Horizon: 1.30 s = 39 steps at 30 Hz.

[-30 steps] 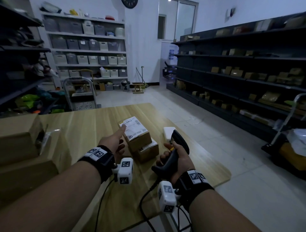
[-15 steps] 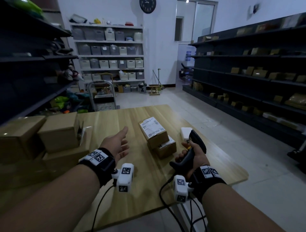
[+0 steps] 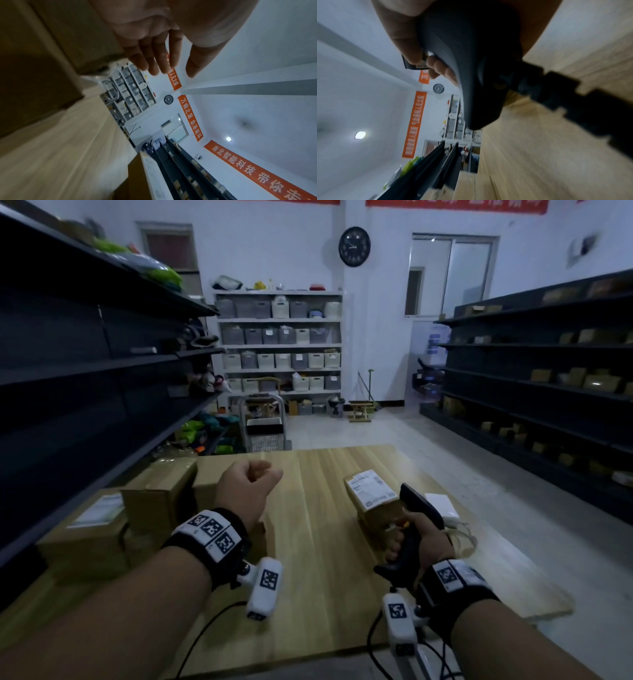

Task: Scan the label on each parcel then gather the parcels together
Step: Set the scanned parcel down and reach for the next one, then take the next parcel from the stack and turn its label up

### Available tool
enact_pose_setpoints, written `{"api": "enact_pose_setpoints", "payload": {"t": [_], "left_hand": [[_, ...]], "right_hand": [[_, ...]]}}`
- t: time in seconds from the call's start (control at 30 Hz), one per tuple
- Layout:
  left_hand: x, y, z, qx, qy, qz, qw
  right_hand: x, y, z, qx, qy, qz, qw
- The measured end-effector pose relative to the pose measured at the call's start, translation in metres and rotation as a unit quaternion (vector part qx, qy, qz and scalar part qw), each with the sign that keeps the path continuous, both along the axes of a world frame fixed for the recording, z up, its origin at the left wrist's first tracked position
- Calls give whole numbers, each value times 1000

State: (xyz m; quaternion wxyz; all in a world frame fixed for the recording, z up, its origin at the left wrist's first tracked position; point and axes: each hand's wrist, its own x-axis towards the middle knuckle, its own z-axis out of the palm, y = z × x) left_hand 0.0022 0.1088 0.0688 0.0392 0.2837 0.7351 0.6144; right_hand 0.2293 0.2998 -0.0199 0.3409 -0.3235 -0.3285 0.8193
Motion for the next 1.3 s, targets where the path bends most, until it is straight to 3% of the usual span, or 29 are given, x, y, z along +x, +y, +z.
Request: {"api": "enact_pose_setpoints", "payload": {"t": [0.17,0.3,0.37,0.47,0.63,0.73,1.03,1.23,1.3], "left_hand": [[-27,-19,31,-5,31,84,996],[-52,-26,41,-101,69,110,986],[-55,-26,41,-211,124,105,964],[-52,-22,29,-367,229,58,900],[-50,-13,13,-471,279,32,836],[-46,-16,16,-498,279,38,820],[-44,-17,15,-395,251,57,882],[-52,-21,15,-324,94,73,938],[-54,-25,18,-217,-37,72,973]], "right_hand": [[-23,-27,25,70,-21,48,996],[-40,-39,54,111,-16,64,992],[-48,-40,66,123,-15,69,990],[-59,-44,74,129,-16,81,988],[-74,-58,79,142,-21,114,983],[-80,-63,78,142,-30,129,981],[-89,-77,67,113,-20,173,978],[-100,-80,59,92,-18,186,978],[-103,-80,58,96,-19,174,980]]}}
